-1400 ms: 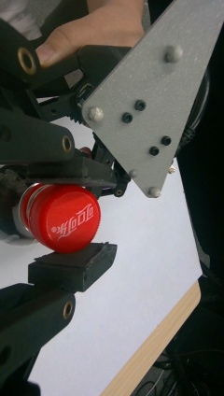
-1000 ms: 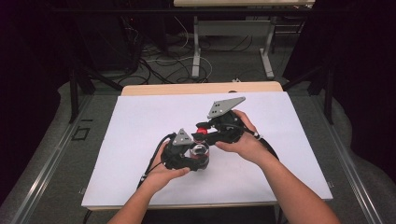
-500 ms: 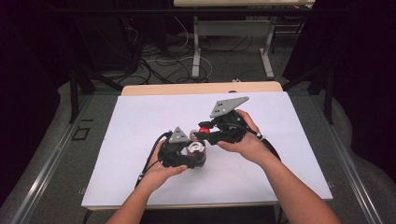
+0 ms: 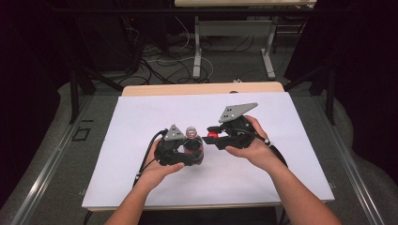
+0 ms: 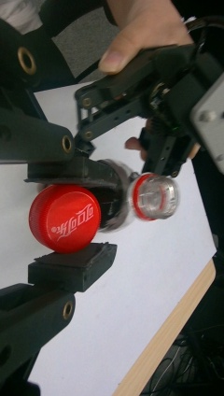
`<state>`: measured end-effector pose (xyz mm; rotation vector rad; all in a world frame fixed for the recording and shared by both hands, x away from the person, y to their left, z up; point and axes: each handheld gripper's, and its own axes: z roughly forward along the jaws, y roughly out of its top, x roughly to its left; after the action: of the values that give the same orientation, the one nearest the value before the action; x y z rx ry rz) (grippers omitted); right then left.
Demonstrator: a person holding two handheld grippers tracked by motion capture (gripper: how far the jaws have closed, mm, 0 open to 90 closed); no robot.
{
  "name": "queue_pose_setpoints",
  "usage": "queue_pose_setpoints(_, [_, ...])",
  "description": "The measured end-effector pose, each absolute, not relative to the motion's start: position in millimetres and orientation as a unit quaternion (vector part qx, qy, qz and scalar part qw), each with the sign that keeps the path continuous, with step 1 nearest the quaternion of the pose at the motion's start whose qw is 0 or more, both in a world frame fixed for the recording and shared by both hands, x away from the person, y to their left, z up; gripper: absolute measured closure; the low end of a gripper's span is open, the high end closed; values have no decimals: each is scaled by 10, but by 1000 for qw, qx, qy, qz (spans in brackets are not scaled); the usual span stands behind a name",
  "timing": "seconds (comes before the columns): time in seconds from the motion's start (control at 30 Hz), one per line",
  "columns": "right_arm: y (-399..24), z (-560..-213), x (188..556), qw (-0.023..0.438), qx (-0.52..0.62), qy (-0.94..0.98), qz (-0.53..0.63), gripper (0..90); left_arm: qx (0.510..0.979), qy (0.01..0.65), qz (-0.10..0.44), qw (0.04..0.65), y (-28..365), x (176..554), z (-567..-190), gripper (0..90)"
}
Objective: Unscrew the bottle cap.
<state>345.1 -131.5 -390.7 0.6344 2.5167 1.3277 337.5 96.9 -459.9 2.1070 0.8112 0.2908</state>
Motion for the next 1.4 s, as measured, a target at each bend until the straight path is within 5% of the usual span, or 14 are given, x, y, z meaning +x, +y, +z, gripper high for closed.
queue_pose_setpoints(1.4, [-1934,-4824,3445,127,342,833,416,603,835,331,132,419,800,3664,-4380,303])
